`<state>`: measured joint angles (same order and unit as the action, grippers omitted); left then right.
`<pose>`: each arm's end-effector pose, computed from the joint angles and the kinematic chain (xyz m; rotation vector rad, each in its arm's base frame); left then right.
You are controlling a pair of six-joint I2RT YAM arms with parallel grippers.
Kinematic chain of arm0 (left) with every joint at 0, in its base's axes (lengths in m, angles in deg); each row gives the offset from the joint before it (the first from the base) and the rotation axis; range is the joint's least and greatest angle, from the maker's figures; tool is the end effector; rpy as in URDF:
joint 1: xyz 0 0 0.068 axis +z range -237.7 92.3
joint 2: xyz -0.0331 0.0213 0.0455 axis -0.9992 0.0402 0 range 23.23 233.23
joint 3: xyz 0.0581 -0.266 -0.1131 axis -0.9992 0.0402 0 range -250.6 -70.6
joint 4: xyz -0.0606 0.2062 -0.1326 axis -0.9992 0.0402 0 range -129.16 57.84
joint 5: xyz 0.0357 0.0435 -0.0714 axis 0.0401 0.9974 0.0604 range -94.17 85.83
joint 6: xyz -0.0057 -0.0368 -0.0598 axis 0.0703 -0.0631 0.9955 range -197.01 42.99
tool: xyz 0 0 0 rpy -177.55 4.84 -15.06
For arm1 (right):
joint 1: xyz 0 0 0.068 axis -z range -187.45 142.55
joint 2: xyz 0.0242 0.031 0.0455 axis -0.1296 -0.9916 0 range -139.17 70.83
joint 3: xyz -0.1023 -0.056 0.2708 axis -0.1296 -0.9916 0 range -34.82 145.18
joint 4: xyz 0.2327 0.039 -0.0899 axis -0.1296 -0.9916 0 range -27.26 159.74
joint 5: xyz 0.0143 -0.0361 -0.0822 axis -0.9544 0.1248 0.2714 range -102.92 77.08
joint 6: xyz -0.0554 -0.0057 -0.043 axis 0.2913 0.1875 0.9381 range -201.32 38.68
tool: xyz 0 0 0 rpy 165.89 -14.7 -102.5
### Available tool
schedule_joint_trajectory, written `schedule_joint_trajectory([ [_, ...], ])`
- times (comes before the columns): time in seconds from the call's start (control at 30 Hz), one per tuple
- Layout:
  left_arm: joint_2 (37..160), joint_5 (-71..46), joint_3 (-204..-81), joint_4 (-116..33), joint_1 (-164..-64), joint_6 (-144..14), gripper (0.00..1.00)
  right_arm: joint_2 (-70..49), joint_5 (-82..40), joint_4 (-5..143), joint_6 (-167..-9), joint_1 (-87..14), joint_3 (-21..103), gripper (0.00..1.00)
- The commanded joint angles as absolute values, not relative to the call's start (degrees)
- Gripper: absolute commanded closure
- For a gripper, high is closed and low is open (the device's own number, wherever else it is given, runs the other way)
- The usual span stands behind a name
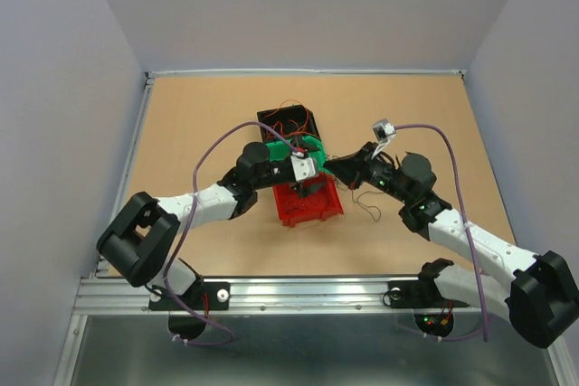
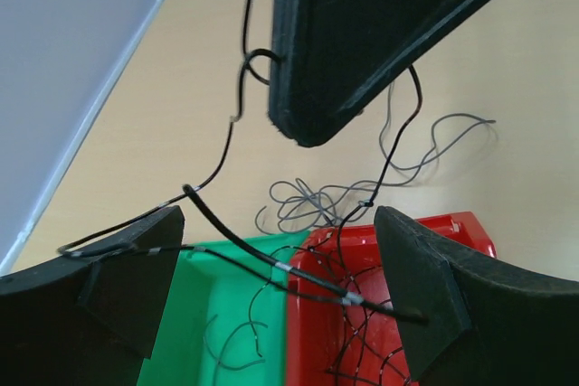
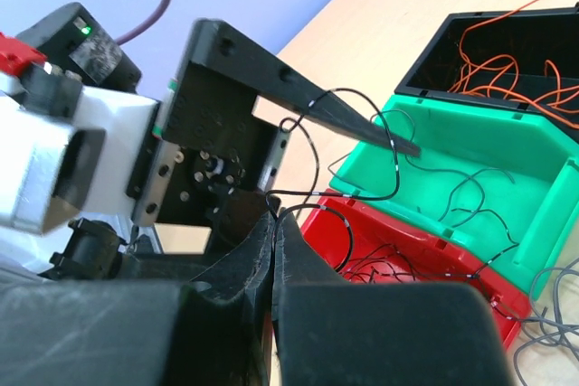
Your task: Untangle the cables
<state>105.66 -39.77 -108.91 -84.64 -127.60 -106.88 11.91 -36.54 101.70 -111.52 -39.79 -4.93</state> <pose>0.2193 -0.2269 0.2797 1.2670 0.9519 -0.6163 0.1849 0.1444 0.3037 -0.3837 1.6003 1.1653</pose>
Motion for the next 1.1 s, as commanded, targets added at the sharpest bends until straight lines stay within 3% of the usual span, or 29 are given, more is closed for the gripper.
schedule_joint_trajectory([
  [0.0,107.24,-39.77,-112.52,-84.87,-129.53,-109.53,0.01,12.47,-36.92,106.21,-110.67,-40.32,-4.41,0.99],
  [0.07,108.91,-38.81,-113.58,-83.82,-130.67,-110.67,0.02,12.65,-36.40,106.39,-110.67,-40.32,-4.67,0.99],
  [0.1,109.53,-38.63,-113.93,-83.38,-131.02,-111.20,0.07,12.82,-36.22,106.47,-110.68,-40.32,-4.85,0.99],
  [0.17,111.29,-38.28,-115.77,-80.48,-131.72,-112.16,0.35,13.00,-35.43,106.56,-110.85,-40.32,-5.11,1.00],
  [0.2,111.73,-38.10,-117.17,-79.34,-132.08,-113.21,0.54,13.08,-35.16,106.65,-110.85,-40.32,-5.29,0.99],
  [0.23,112.34,-36.88,-117.71,-78.20,-132.17,-113.31,0.91,13.26,-34.38,106.74,-110.76,-40.32,-5.46,0.99],
  [0.27,112.52,-36.00,-118.06,-78.10,-132.17,-112.87,1.00,13.44,-33.59,106.74,-110.68,-40.41,-5.64,0.99],
  [0.37,111.21,-34.58,-117.98,-78.18,-131.91,-112.43,1.00,14.14,-25.70,106.48,-111.02,-40.41,-7.13,0.94],
  [0.47,108.66,-35.28,-116.92,-78.97,-131.29,-111.21,1.00,12.75,-10.24,101.22,-112.08,-40.32,-7.84,0.61],
  [0.53,107.34,-35.90,-117.18,-79.06,-130.76,-109.19,1.00,10.72,-4.95,99.54,-112.96,-40.32,-7.75,0.31],
  [0.7,104.09,-38.80,-120.69,-78.01,-129.79,-103.29,1.00,2.91,-0.63,99.36,-114.28,-39.44,-6.52,0.06],
  [0.93,100.58,-38.01,-127.81,-70.11,-127.52,-98.73,1.00,0.52,3.42,97.69,-116.47,-38.12,-5.90,0.03],
  [1.07,96.54,-44.74,-127.30,-65.11,-123.91,-97.75,1.00,2.88,4.04,97.16,-116.74,-37.86,-6.61,0.03],
])
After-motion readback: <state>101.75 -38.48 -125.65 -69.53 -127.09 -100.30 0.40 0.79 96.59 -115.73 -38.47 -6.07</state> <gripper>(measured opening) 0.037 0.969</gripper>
